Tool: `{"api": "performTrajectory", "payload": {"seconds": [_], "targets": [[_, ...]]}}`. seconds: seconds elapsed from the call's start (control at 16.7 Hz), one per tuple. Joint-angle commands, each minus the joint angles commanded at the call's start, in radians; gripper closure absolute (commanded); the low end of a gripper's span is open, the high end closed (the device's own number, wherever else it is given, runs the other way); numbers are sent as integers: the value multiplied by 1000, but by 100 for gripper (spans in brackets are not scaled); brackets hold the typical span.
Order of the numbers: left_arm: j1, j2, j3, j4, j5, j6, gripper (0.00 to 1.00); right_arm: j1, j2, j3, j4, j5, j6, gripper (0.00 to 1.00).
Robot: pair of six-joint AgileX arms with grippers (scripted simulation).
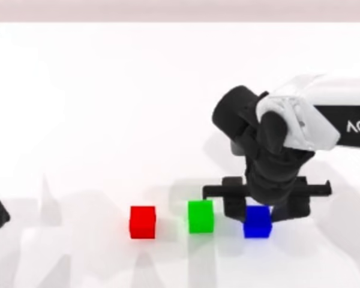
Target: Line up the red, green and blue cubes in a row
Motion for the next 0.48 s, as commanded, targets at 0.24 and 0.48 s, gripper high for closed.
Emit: {"api": "performTrajectory", "payload": {"seconds": [0.24, 0.48], "targets": [[0, 0, 0, 0, 0, 0, 0, 0, 0, 0, 0, 0, 0, 2], [0, 0, 0, 0, 0, 0, 0, 0, 0, 0, 0, 0, 0, 0]]}}
